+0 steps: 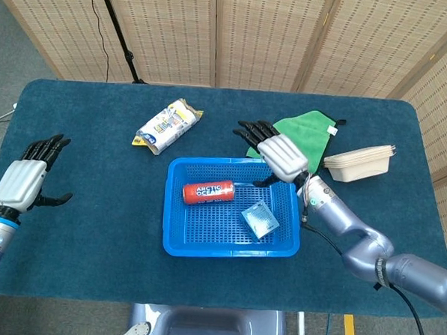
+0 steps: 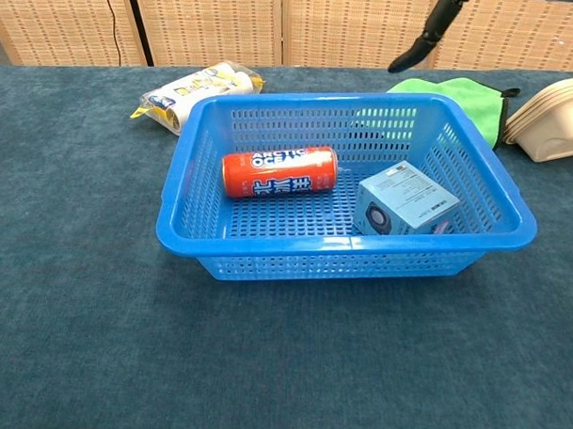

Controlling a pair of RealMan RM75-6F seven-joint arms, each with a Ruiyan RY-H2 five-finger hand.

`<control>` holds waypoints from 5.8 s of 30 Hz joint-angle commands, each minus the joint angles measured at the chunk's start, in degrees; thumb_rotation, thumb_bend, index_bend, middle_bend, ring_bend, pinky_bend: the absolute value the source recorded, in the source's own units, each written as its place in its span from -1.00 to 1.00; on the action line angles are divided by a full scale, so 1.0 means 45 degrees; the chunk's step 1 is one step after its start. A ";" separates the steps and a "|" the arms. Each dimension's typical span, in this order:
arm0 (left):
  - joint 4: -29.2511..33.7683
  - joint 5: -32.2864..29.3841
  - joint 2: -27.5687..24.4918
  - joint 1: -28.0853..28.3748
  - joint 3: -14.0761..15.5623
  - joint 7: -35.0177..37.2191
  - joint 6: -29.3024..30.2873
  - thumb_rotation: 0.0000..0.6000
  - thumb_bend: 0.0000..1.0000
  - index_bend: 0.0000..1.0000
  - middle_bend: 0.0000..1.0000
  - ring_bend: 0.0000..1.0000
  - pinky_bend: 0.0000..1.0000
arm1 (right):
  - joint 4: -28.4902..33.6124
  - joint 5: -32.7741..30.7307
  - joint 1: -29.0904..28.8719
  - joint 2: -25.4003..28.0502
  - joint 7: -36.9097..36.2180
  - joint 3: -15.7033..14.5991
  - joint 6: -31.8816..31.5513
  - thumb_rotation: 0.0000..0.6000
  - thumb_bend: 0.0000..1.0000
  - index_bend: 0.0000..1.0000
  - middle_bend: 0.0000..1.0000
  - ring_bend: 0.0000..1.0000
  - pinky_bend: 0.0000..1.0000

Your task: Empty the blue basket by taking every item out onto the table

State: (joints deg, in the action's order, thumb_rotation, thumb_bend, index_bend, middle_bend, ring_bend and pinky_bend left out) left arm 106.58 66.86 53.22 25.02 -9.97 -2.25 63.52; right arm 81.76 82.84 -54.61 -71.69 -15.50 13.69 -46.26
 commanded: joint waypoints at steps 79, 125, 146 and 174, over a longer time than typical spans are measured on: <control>0.0207 0.0597 -0.0143 -0.0131 0.0300 0.0132 0.0054 1.00 -0.64 -1.00 -1.00 -1.00 -1.00 | 0.0527 -0.1974 0.1148 0.1987 0.3688 -0.0359 -0.1183 1.00 -0.34 0.28 -0.09 -0.30 -0.16; 0.0345 0.0561 -0.0121 -0.0186 0.0355 -0.0024 0.0169 1.00 -0.64 -1.00 -1.00 -1.00 -1.00 | 0.2385 0.0676 0.2457 0.2230 0.2004 -0.1002 -0.1700 1.00 -1.00 -0.96 -1.00 -1.00 -0.64; 0.0243 0.0700 -0.0271 -0.0291 0.0304 0.0479 0.0207 1.00 -0.64 -1.00 -1.00 -1.00 -1.00 | 0.0144 0.0315 0.0881 -0.2166 0.3120 -0.0588 -0.1222 1.00 -1.00 -0.55 -0.67 -0.74 -0.30; 0.0111 0.0710 -0.0341 -0.0264 0.0260 0.0721 0.0072 1.00 -0.64 -1.00 -1.00 -1.00 -1.00 | -0.4480 0.0109 0.0016 -0.6259 0.3304 -0.0984 -0.1001 1.00 -0.99 -0.45 -0.56 -0.72 -0.29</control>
State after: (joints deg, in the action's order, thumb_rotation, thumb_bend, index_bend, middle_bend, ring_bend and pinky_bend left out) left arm 107.09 70.06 51.68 23.83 -8.80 1.01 63.85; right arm 62.68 83.31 -54.40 -98.93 -0.12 9.24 -50.50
